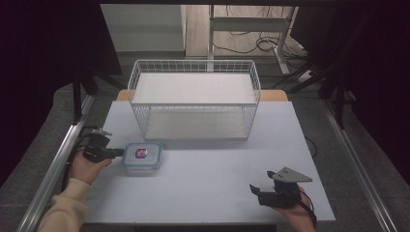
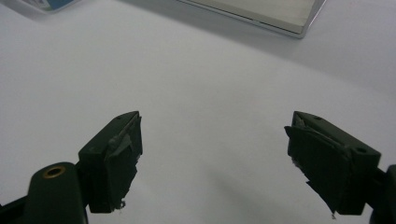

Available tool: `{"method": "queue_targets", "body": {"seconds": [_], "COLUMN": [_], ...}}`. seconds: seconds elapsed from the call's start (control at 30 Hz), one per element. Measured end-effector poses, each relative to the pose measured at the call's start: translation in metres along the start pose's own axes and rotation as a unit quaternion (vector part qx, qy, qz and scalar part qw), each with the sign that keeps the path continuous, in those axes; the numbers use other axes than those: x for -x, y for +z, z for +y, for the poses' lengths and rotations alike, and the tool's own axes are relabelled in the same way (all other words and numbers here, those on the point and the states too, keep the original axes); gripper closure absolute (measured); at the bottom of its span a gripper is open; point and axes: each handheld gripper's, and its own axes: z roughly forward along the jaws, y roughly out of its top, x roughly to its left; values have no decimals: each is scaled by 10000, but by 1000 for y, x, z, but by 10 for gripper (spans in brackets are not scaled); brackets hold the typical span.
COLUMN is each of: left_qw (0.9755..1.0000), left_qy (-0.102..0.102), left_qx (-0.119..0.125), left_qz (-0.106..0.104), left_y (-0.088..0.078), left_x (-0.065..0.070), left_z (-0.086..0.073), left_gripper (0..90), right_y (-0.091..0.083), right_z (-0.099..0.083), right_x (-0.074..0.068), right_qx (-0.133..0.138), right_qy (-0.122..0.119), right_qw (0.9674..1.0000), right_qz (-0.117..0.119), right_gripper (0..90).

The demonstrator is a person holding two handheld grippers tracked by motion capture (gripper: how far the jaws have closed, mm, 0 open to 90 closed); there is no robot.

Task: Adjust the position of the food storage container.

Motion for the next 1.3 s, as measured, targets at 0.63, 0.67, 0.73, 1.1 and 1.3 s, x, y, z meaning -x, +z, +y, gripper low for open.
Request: {"method": "queue_targets", "body": {"seconds": [0.63, 0.67, 0.73, 1.1, 1.3], "left_qw": [9978, 9977, 9972, 9940, 9915], "left_qy": [392, 403, 418, 573, 696], "left_qx": [-125, -127, -135, -143, -158], "left_qz": [-522, -538, -610, -922, -1086], "left_y": [18, 19, 21, 36, 47], "left_x": [43, 45, 49, 75, 96], "left_z": [14, 15, 16, 28, 39], "left_gripper": [897, 897, 898, 897, 897], "right_y": [-1, -1, 0, 0, 0], "right_z": [0, 0, 0, 0, 0], "right_x": [0, 0, -1, 0, -1], "right_qx": [15, 11, 7, -21, -16], "right_qy": [-4, -10, -11, -20, -18], "right_qw": [10000, 10000, 10000, 10000, 10000], "right_qz": [-5, 3, 5, 11, 15], "right_gripper": [183, 183, 183, 183, 183]}}
